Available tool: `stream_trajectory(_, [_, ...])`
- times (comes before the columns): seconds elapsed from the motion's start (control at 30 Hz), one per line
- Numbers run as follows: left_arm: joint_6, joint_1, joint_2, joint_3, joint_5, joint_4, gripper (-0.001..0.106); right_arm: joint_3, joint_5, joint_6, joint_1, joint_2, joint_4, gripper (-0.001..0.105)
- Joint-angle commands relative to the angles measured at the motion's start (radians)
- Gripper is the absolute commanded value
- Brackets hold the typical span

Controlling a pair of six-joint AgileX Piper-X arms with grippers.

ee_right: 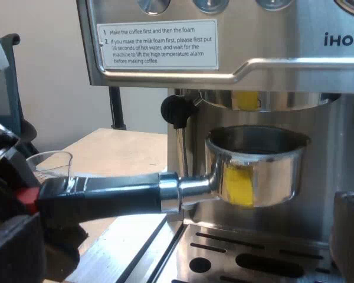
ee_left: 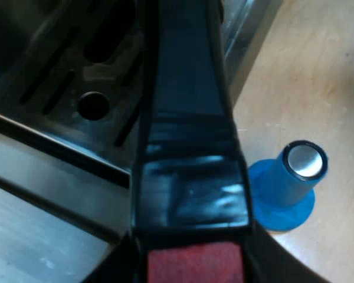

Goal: Put the handle in the coffee machine

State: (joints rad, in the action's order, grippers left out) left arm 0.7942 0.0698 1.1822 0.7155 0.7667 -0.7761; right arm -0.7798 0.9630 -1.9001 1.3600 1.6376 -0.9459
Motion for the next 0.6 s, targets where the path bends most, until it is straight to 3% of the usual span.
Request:
stream_trajectory(0.03, [0.011,-0.003,-0.003,0.025,0.037,0.043,0.001,-0.001,0.002,-0.008,0.001,-0.002,-0.014,0.105])
stream_trajectory(0.6, [0.011,-0.003,0.070,0.098,0.025,0.052,0.001,-0.001,0.002,-0.008,0.001,-0.002,-0.014,0.105])
